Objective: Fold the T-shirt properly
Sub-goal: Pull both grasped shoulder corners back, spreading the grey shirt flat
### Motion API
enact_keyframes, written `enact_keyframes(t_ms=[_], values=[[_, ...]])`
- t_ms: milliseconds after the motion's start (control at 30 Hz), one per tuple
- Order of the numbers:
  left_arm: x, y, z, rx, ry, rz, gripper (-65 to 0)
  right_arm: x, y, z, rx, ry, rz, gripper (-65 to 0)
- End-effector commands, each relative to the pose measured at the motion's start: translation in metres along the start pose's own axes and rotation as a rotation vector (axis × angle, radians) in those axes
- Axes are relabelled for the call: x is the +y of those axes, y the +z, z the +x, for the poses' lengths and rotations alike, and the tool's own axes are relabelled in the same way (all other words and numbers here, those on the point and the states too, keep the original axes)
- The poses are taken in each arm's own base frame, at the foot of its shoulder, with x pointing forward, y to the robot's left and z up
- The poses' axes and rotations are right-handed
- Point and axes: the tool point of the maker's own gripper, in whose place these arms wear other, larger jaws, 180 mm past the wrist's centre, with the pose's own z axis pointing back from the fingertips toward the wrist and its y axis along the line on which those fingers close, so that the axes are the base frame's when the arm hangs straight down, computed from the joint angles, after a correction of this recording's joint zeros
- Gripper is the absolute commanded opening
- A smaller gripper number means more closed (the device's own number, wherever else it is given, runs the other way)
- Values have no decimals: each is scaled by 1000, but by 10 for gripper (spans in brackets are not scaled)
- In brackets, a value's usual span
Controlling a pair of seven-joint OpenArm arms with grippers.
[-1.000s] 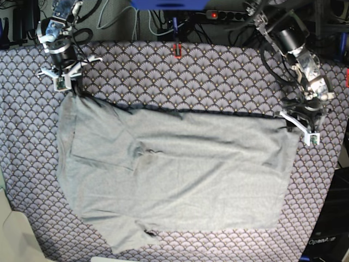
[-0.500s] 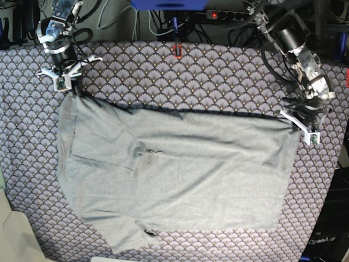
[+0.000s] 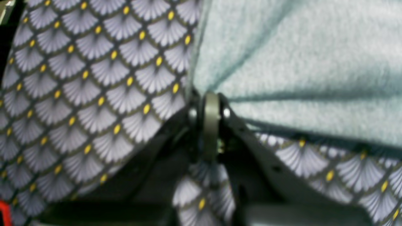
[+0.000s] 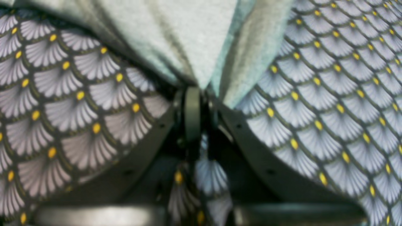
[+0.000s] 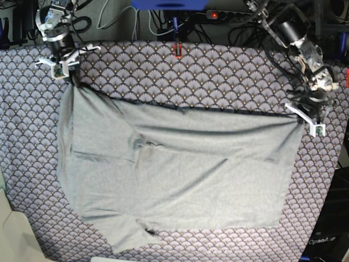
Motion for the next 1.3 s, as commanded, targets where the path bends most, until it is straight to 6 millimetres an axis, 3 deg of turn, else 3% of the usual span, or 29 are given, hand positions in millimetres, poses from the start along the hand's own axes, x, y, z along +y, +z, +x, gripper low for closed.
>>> enact_keyframes(t_ms=[0, 267, 533, 667, 833, 1133, 1267], values=[[13, 5, 20, -52, -16, 38, -650, -10, 6, 11, -56, -5, -28, -650], [24, 11, 0, 36, -39, 57, -650, -31, 20, 6, -63, -31, -94, -650], [35, 32, 0, 18, -90, 99, -650, -57, 37, -3, -48, -57, -197, -650], [38, 38, -13, 42, -100, 103, -650, -61, 44, 5, -104, -54, -216, -650], [29, 47, -23, 66, -171, 35, -650, -68, 67, 3, -149, -53, -258, -650], [74, 76, -43, 137, -105, 162, -650, -62, 94, -9, -147, -45, -252, -650], [83, 85, -66, 180, -94, 177, -650, -61, 105, -14, -141, -57, -256, -650]])
